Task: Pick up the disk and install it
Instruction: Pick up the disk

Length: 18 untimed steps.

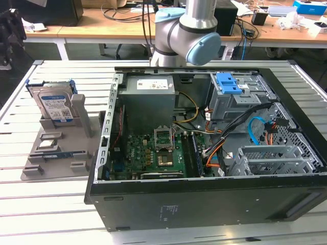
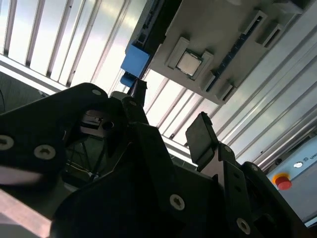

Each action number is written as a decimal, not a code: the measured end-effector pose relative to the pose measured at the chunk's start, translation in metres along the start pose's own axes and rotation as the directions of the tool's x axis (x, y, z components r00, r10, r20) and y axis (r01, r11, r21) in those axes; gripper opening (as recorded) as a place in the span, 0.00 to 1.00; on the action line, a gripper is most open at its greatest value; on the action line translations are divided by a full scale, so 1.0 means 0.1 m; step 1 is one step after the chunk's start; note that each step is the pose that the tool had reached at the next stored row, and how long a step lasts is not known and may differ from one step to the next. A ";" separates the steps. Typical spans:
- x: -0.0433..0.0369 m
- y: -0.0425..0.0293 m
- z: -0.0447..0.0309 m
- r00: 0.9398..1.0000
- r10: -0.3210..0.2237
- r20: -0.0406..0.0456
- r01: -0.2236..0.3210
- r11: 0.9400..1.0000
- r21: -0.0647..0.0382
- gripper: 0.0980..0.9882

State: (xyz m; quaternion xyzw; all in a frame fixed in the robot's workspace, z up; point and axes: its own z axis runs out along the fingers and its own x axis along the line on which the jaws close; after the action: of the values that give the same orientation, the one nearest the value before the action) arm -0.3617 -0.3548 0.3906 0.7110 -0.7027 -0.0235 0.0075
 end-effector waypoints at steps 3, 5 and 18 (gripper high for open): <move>-0.052 -0.013 0.001 1.000 0.000 0.000 0.000 1.000 0.000 0.56; -0.091 -0.025 0.001 1.000 0.000 0.000 0.000 1.000 0.000 0.56; -0.263 -0.090 0.010 1.000 0.000 0.000 0.000 1.000 0.000 0.56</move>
State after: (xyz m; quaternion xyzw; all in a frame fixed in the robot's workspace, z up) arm -0.3531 -0.3284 0.3898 0.7110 -0.7027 -0.0235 0.0075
